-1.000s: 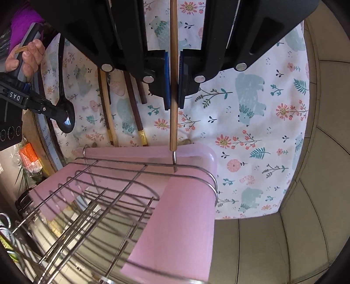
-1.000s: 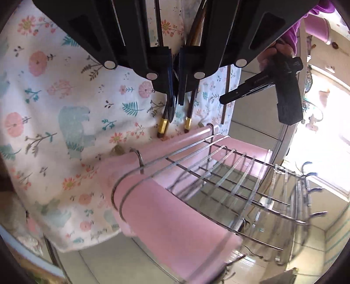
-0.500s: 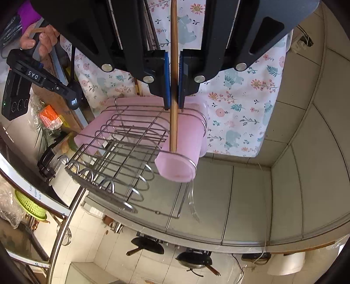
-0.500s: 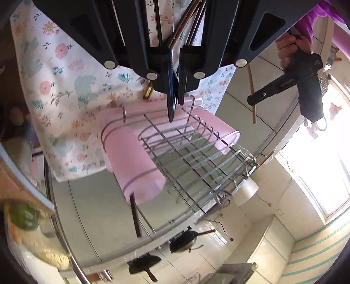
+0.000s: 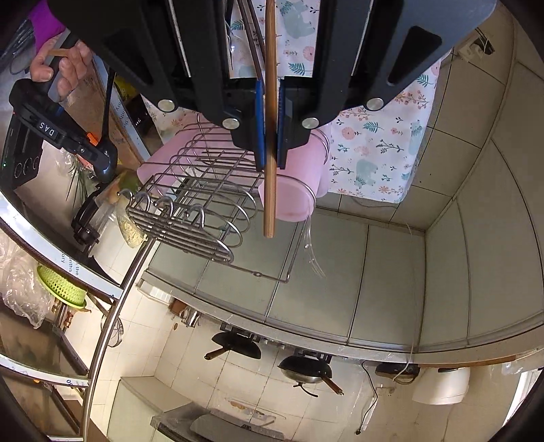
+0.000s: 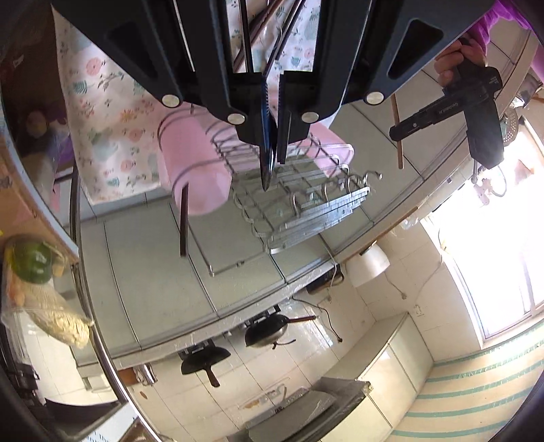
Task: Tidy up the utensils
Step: 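Lift wooden chopstick with left tool while right tool grasps and lifts dark chopstick, then lower both chopsticks into the pink cup and open both tools, then lower both tools toward the chopsticks lying in front of the holder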
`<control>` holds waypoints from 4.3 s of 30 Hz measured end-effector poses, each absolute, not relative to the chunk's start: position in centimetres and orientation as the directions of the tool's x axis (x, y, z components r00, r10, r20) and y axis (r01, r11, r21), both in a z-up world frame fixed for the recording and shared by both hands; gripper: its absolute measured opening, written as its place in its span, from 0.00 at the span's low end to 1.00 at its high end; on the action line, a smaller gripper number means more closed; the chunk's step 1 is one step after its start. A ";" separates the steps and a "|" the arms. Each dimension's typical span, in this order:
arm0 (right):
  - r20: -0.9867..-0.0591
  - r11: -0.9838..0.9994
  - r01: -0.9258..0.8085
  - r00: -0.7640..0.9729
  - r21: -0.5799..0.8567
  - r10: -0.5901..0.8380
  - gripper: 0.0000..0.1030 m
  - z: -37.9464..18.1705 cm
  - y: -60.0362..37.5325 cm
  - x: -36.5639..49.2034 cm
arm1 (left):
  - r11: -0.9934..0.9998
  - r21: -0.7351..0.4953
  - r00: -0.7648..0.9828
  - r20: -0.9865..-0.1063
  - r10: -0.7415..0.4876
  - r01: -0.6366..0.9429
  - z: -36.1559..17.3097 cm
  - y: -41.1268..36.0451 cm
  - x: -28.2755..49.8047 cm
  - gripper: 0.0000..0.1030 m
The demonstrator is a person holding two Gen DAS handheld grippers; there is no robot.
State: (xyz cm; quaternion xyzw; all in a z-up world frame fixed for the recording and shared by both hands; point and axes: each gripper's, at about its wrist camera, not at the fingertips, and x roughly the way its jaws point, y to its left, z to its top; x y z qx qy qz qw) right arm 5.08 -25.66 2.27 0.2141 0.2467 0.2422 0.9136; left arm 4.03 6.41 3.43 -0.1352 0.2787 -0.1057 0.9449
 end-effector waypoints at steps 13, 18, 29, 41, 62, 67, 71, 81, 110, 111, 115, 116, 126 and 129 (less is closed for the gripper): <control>-0.109 0.808 -0.383 0.873 0.448 0.475 0.04 9.9 -27.0 8.3 | 0.921 -0.356 0.899 -0.333 -0.285 0.160 8.0 7.7 5.4 0.05; 0.002 0.802 -0.405 0.893 0.440 0.450 0.04 11.7 -27.6 10.3 | 0.915 -0.370 0.917 -0.285 -0.279 0.163 8.6 8.0 5.4 0.05; 0.087 0.824 -0.401 0.912 0.402 0.401 0.04 11.0 -27.6 15.2 | 0.908 -0.390 0.933 -0.246 -0.262 0.152 8.4 8.8 6.7 0.05; -0.003 0.831 -0.363 0.916 0.421 0.401 0.04 5.4 -27.7 15.3 | 0.917 -0.372 0.962 -0.166 -0.216 0.142 10.1 8.5 8.6 0.05; -0.161 0.843 -0.283 0.906 0.457 0.391 0.04 0.5 -27.8 11.9 | 0.971 -0.235 0.999 0.004 0.039 -0.037 8.8 6.6 10.9 0.05; -0.171 0.845 -0.275 0.906 0.458 0.388 0.04 0.7 -27.9 11.4 | 0.968 -0.251 0.998 -0.070 0.001 -0.019 6.7 6.7 10.2 0.05; -0.184 0.849 -0.264 0.906 0.458 0.381 0.04 0.9 -28.0 11.0 | 0.962 -0.273 0.990 -0.137 -0.015 -0.023 4.8 6.8 9.8 0.05; -0.236 0.840 -0.219 0.897 0.496 0.373 0.04 0.6 -28.7 11.4 | 0.952 -0.303 0.971 -0.238 -0.029 -0.046 2.4 7.1 10.1 0.06; -0.406 0.852 -0.156 0.827 0.500 0.390 0.32 -1.8 -29.2 6.7 | 0.945 -0.325 0.895 -0.432 -0.109 -0.042 -0.3 7.6 7.5 0.37; -0.420 0.853 -0.153 0.819 0.499 0.392 0.32 -2.3 -29.1 6.4 | 0.945 -0.324 0.889 -0.444 -0.113 -0.042 -0.7 7.5 7.3 0.37; -0.471 0.856 -0.139 0.785 0.498 0.402 0.32 -4.4 -28.6 5.6 | 0.948 -0.316 0.863 -0.488 -0.129 -0.038 -2.4 7.0 6.4 0.37; -0.483 0.855 -0.136 0.775 0.501 0.406 0.32 -4.9 -28.5 5.4 | 0.949 -0.313 0.856 -0.500 -0.132 -0.036 -2.9 6.8 6.1 0.37; -0.564 0.847 -0.136 0.690 0.515 0.454 0.32 -8.4 -26.3 4.1 | 0.965 -0.263 0.779 -0.608 -0.152 -0.017 -6.8 4.6 4.9 0.37; -0.578 0.841 -0.141 0.667 0.522 0.470 0.32 -9.1 -25.7 4.0 | 0.966 -0.258 0.756 -0.634 -0.162 -0.009 -7.7 3.9 4.7 0.37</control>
